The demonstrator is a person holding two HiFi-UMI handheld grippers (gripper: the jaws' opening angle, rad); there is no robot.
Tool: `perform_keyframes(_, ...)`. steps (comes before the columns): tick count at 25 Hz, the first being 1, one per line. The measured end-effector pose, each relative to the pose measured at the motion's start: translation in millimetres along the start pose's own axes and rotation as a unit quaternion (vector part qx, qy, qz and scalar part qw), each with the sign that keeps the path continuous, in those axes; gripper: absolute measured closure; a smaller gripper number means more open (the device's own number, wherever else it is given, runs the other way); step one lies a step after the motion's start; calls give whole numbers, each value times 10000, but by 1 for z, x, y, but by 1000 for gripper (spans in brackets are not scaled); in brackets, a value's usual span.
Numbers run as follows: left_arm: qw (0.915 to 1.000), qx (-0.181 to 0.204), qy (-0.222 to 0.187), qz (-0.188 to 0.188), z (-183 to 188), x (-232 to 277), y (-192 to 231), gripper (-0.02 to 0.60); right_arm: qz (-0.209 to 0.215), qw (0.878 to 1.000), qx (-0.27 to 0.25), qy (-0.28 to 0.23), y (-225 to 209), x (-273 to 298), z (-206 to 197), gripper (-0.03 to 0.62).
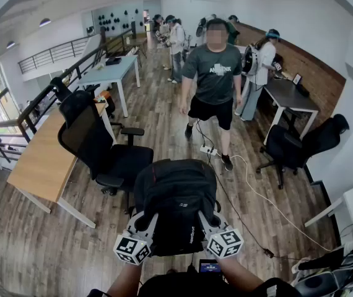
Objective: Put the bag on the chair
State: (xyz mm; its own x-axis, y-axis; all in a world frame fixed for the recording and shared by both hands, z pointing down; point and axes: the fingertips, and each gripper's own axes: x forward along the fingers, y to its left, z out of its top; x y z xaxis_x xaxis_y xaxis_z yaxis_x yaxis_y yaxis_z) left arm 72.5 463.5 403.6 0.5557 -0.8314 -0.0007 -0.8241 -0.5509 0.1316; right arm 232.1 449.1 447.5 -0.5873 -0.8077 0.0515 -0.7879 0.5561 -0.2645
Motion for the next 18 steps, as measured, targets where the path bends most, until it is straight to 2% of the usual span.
perform_keyframes(12, 9997, 21, -91, 234, 4, 21, -10, 538, -228, 9997, -48, -80, -21, -1, 12, 556)
perform_keyframes(18, 9997, -82, -116, 211, 4, 22, -13, 538, -200, 9998, -20, -66, -25, -2, 15, 556)
